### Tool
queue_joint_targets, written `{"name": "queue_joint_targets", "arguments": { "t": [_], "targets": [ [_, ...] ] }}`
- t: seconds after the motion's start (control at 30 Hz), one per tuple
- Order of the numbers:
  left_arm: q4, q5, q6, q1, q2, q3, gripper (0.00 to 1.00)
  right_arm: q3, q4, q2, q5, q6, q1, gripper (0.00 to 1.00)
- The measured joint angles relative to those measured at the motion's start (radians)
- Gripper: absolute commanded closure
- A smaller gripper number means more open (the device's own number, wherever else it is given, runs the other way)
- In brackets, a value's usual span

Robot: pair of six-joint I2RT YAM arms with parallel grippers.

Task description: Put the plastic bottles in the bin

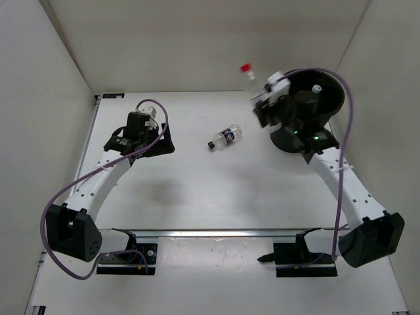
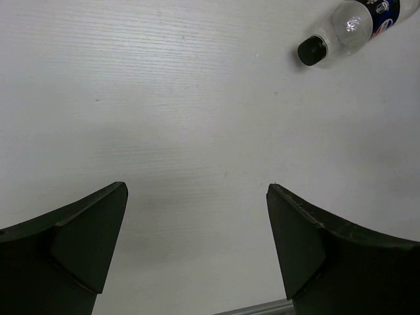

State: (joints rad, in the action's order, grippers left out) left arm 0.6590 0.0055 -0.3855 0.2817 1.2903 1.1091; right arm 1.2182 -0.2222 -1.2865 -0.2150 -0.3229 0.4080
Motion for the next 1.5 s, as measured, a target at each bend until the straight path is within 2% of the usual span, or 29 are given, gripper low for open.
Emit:
{"name": "queue_joint_targets", "arguments": {
  "t": [0.13,0.27,0.37,0.5,0.63,0.67,0.83,0.93,1.0,1.1,1.2,1.27,1.37,1.5],
  "targets": [
    [-0.018,0.024,0.001,0.036,0.053,0.016,0.01,0.05,0.122,0.054,-0.001,0.052,-0.266,0.48],
    [-0.043,0.058,0.006,0.093,0.111,0.047,0.01,0.068,0.2,0.025,-0.074,0.142,-0.509,0.48],
    [-0.072,0.098,0.02,0.147,0.124,0.052,0.02,0.105,0.238,-0.061,-0.114,0.203,-0.621,0.45],
    [-0.091,0.137,0.038,0.202,0.126,0.053,0.01,0.111,0.261,-0.167,-0.159,0.248,-0.651,0.33],
    [-0.102,0.161,0.045,0.19,0.114,0.045,0.01,0.135,0.242,-0.235,-0.166,0.256,-0.623,0.13],
    [-0.102,0.159,0.045,0.181,0.106,0.042,0.01,0.136,0.239,-0.237,-0.159,0.257,-0.612,0.01],
    [-0.086,0.134,0.056,0.138,0.039,0.023,0.02,0.142,0.235,-0.219,-0.141,0.252,-0.54,0.01],
    [-0.074,0.091,0.059,0.116,-0.001,0.023,0.01,0.209,0.17,-0.218,-0.105,0.246,-0.478,0.0],
    [-0.067,0.056,0.051,0.092,-0.032,0.019,0.02,0.275,0.114,-0.22,-0.048,0.23,-0.406,0.01],
    [-0.06,0.006,0.022,0.006,-0.099,-0.01,0.02,0.406,0.033,-0.254,0.064,0.232,-0.212,0.01],
    [-0.033,-0.086,0.001,-0.075,-0.151,-0.022,0.01,0.5,-0.047,-0.32,0.165,0.328,-0.023,0.01],
    [-0.011,-0.144,-0.002,-0.092,-0.165,-0.018,0.01,0.517,-0.1,-0.374,0.222,0.427,0.059,0.01],
    [0.014,-0.18,0.0,-0.09,-0.161,-0.006,0.02,0.517,-0.188,-0.474,0.303,0.582,0.108,0.01],
    [0.025,-0.122,0.004,-0.111,-0.158,0.007,0.01,0.528,-0.296,-0.643,0.4,0.734,0.122,0.01]
  ]
}}
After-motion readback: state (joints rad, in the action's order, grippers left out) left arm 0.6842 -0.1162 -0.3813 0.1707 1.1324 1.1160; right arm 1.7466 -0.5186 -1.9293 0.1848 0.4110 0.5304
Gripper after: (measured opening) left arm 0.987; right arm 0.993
